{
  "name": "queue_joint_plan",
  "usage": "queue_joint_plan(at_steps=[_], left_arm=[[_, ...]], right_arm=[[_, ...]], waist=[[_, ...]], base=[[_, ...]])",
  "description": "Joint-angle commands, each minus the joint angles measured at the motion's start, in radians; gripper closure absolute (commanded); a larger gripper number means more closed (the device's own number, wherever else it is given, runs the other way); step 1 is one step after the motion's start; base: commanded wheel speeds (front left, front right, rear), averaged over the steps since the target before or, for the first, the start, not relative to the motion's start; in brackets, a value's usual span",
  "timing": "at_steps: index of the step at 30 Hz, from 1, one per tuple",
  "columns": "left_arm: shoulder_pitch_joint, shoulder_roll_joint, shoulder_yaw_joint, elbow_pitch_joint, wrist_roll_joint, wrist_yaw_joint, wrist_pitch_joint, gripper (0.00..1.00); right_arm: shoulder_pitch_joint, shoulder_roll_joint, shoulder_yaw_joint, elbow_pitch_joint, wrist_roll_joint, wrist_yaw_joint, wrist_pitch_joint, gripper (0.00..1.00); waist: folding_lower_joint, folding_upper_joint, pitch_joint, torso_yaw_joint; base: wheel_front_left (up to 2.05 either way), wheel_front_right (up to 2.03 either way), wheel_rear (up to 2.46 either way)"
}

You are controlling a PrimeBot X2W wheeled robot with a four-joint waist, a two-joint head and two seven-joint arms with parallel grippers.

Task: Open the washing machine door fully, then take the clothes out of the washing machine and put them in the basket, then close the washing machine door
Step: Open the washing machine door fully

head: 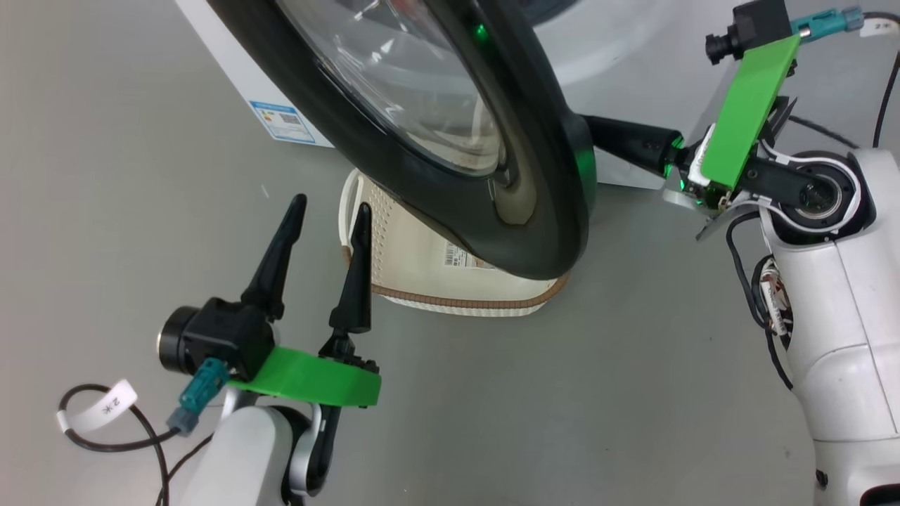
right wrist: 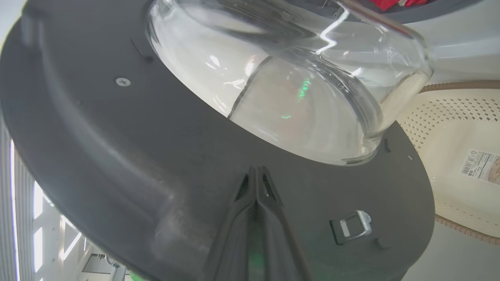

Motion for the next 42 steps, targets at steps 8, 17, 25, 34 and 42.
queue_joint_plan(at_steps=[8, 17, 25, 34, 42], left_arm=[[0.020, 0.023, 0.029, -0.023, -0.017, 0.016, -0.008, 0.00], [0.036, 0.023, 0.025, -0.025, -0.025, 0.022, -0.008, 0.00], [0.044, 0.023, 0.017, -0.025, -0.033, 0.025, -0.008, 0.00], [0.056, 0.023, 0.005, -0.020, -0.045, 0.030, -0.008, 0.00], [0.067, 0.023, -0.004, -0.015, -0.056, 0.034, -0.008, 0.00]], right_arm=[[0.057, 0.022, 0.041, -0.065, 0.040, 0.008, 0.019, 1.00], [0.129, 0.022, 0.069, -0.106, 0.061, 0.008, 0.032, 1.00], [0.159, 0.022, 0.086, -0.119, 0.077, 0.008, 0.027, 1.00], [0.186, 0.022, 0.107, -0.113, 0.092, 0.008, 0.025, 1.00], [0.209, 0.022, 0.131, -0.108, 0.118, 0.008, 0.012, 1.00]], waist=[[0.0000, 0.0000, -0.026, 0.038], [0.0000, 0.0000, -0.059, 0.091], [0.0000, 0.0000, -0.075, 0.135], [0.0000, 0.0000, -0.096, 0.196], [0.0000, 0.0000, -0.114, 0.242]], base=[[0.00, 0.00, 0.00], [0.00, 0.00, 0.00], [0.00, 0.00, 0.00], [0.00, 0.00, 0.00], [0.00, 0.00, 0.00]])
